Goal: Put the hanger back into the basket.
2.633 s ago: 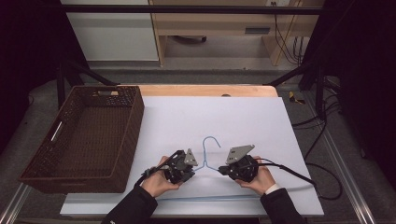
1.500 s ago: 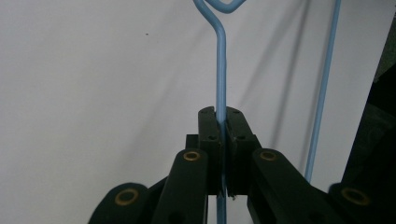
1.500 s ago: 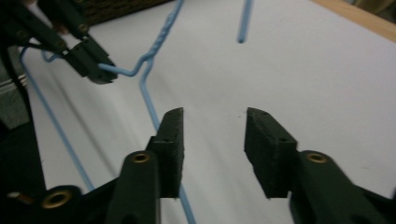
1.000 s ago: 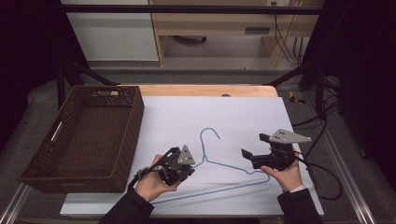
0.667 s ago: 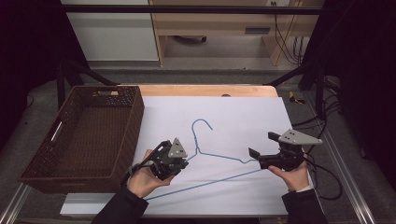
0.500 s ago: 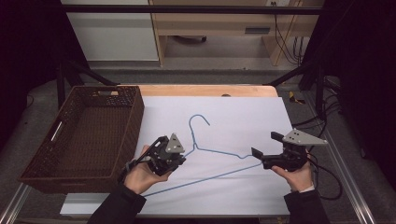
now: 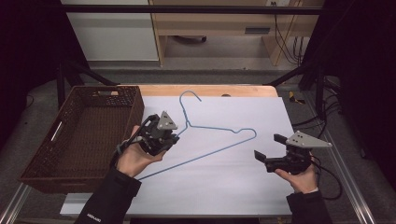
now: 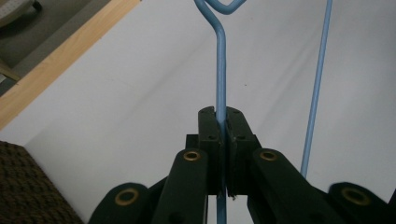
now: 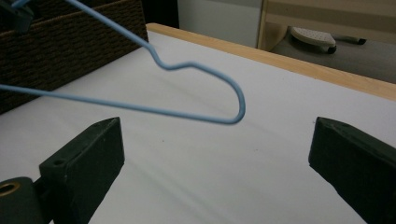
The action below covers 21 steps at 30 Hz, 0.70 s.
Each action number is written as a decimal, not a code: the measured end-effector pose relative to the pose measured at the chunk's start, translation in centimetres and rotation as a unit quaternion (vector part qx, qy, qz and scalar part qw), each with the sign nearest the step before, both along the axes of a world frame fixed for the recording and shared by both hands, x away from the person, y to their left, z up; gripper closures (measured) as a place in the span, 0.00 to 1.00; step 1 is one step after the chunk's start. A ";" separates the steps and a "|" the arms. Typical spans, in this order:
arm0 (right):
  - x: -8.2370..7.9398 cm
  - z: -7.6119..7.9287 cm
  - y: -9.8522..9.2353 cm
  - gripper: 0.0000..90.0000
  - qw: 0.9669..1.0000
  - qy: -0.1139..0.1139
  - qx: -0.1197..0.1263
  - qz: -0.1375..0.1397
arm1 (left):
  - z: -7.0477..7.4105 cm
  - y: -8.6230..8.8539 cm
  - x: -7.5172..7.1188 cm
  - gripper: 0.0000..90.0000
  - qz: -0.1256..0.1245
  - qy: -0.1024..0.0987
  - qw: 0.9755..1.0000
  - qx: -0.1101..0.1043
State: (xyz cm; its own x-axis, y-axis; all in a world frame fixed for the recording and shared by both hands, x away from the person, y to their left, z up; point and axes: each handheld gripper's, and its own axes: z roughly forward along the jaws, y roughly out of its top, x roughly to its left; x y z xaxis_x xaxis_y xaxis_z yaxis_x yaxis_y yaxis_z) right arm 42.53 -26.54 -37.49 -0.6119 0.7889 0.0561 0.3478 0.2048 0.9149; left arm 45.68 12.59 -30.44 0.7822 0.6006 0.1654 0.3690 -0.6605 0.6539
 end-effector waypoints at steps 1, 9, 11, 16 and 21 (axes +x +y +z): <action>0.0 0.0 0.0 0.04 1.000 0.000 0.000 0.000 | 0.3 0.1 0.1 0.97 0.002 -0.002 1.000 0.000; 0.0 -0.3 0.3 0.04 1.000 0.002 -0.001 0.004 | 2.4 0.9 0.8 0.97 0.025 -0.016 1.000 -0.007; 0.0 -0.4 0.4 0.04 1.000 0.003 0.001 0.004 | 2.8 1.1 0.9 0.97 0.029 -0.020 0.999 -0.007; 0.1 -0.6 0.4 0.04 1.000 0.005 0.002 0.004 | 3.7 1.8 1.3 0.97 0.036 -0.022 0.999 -0.002; 0.1 -0.6 0.4 0.04 1.000 0.007 0.001 0.003 | 4.8 3.0 1.8 0.97 0.056 -0.029 0.998 -0.001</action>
